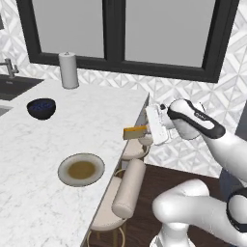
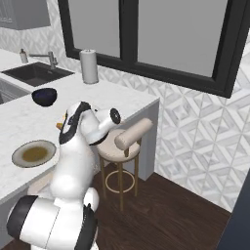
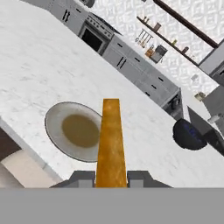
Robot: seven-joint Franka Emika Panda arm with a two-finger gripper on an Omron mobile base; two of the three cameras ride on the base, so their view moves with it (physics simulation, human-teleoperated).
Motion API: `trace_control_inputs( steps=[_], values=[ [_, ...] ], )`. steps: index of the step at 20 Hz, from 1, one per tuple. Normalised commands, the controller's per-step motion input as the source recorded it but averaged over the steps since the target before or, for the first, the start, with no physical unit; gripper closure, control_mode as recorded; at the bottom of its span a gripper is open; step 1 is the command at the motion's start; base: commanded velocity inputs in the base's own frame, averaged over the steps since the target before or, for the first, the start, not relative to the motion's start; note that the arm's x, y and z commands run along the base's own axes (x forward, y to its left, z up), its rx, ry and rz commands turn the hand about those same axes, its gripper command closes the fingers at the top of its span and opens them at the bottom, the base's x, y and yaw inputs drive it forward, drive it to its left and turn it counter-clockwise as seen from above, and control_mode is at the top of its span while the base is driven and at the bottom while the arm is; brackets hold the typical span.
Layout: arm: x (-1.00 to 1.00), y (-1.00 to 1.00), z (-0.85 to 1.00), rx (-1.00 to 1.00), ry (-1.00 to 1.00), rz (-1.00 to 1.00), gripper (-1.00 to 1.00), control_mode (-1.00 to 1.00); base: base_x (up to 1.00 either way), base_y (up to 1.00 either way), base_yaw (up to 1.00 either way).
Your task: Start the toaster. Once the lever pops up, take the bread to the plate on the dining counter.
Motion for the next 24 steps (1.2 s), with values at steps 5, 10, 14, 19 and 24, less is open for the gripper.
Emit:
trace_control_inputs(
  steps=[5, 10, 14, 19, 24],
  values=[
    [0.9, 0.72, -0.33, -0.21, -0.21, 0.37, 1.0, -1.0, 0.0, 0.0, 0.0],
    [0.49, 0.96, -0.22, -0.24, -0.39, 0.16, 1.0, -1.0, 0.0, 0.0, 0.0],
    [0.16, 1.0, -0.1, -0.17, -0.38, -0.02, 1.0, -1.0, 0.0, 0.0, 0.0],
    [-0.19, 0.7, -0.07, 0.0, -0.21, -0.01, 1.0, -1.0, 0.0, 0.0, 0.0],
    [-0.41, 0.11, 0.0, 0.08, -0.02, 0.02, 1.0, -1.0, 0.0, 0.0, 0.0]
  ],
)
